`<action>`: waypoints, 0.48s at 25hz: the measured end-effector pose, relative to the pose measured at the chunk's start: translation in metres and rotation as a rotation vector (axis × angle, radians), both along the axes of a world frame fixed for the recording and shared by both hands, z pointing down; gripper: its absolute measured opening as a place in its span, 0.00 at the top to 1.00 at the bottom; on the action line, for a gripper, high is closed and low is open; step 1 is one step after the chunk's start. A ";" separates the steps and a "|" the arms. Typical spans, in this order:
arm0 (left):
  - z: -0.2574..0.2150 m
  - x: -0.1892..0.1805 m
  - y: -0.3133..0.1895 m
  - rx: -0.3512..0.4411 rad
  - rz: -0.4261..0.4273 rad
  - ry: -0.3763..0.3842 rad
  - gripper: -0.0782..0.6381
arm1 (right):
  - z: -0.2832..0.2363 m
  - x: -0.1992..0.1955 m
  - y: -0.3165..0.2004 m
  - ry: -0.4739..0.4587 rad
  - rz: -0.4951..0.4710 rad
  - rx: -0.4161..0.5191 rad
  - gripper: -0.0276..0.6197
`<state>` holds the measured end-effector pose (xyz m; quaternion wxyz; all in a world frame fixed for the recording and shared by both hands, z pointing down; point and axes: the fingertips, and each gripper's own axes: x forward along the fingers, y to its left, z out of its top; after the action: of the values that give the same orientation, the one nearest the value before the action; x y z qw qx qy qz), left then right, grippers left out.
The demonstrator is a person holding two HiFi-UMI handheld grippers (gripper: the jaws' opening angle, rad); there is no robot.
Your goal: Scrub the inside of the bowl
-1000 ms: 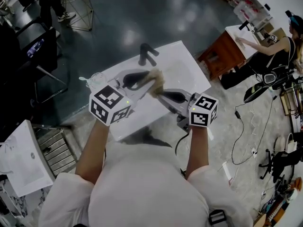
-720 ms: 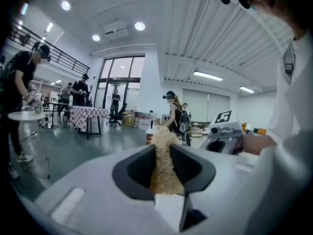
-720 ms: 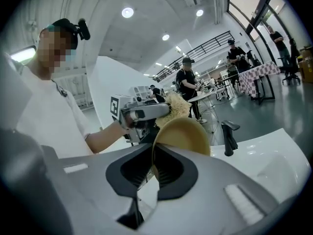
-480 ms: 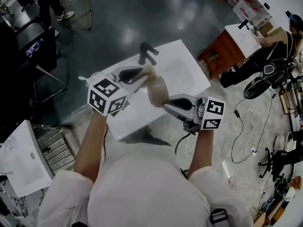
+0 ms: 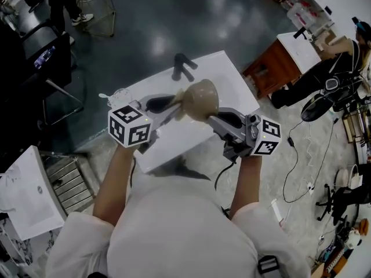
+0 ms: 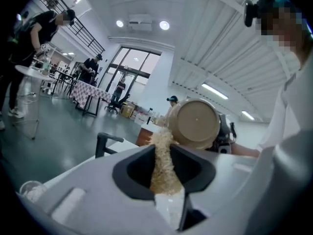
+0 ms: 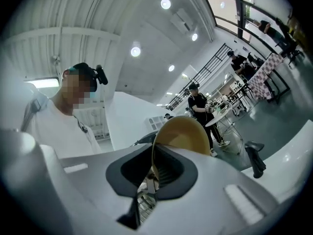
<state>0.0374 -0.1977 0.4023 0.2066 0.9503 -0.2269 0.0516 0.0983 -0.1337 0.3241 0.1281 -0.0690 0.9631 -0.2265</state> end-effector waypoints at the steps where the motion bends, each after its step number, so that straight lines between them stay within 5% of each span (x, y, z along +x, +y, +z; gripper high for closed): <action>1: 0.001 0.000 0.001 -0.007 0.002 0.004 0.75 | -0.002 0.000 -0.005 -0.013 0.018 -0.010 0.93; 12: -0.009 0.022 0.031 0.003 0.086 0.034 0.75 | 0.022 0.008 -0.050 0.098 0.234 -0.087 0.93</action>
<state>0.0599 -0.1670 0.3937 0.2067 0.9603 -0.1823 0.0440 0.1062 -0.1836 0.3466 0.1033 -0.1975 0.9428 -0.2479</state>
